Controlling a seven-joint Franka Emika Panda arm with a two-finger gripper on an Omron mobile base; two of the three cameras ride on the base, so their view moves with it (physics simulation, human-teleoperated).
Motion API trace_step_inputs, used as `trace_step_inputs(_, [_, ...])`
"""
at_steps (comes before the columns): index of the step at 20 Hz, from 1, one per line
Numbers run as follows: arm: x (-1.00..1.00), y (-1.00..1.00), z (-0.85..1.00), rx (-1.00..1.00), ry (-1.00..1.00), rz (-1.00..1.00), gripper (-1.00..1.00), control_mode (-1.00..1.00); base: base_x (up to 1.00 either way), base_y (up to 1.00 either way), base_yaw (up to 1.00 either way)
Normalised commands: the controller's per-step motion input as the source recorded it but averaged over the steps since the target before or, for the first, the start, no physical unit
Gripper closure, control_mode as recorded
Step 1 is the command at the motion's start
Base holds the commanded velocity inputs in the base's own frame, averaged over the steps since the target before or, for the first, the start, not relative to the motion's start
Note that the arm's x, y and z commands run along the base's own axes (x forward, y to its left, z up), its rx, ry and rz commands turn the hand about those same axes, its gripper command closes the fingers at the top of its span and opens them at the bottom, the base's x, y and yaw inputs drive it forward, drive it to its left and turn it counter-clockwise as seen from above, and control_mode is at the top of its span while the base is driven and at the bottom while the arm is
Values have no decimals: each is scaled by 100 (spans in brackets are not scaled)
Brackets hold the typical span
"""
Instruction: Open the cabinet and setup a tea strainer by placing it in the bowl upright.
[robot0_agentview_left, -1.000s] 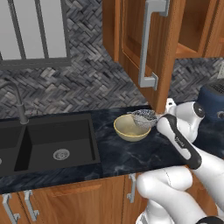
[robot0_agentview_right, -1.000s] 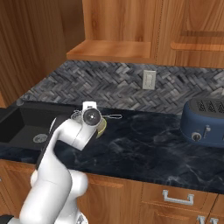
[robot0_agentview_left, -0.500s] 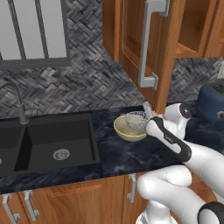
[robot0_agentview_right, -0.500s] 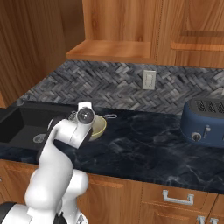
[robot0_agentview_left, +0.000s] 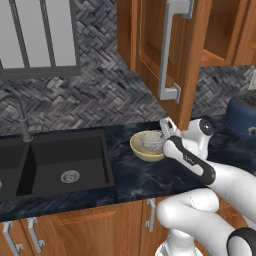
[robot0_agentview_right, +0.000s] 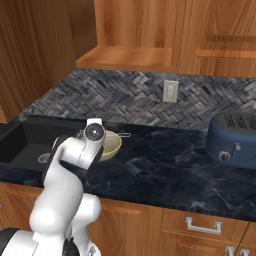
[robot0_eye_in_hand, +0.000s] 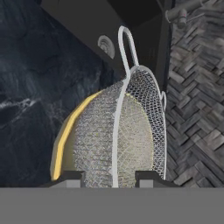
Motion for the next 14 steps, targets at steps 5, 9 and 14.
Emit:
trace_step_inputs(5, [5,2,-11,0,0,0,100,-100,0,0,0])
trace_step_inputs(9, [8,0,-7,0,0,0,100,-100,0,0,0])
trace_step_inputs(14, [10,0,-10,0,-4,0,100,-100,0,0,0])
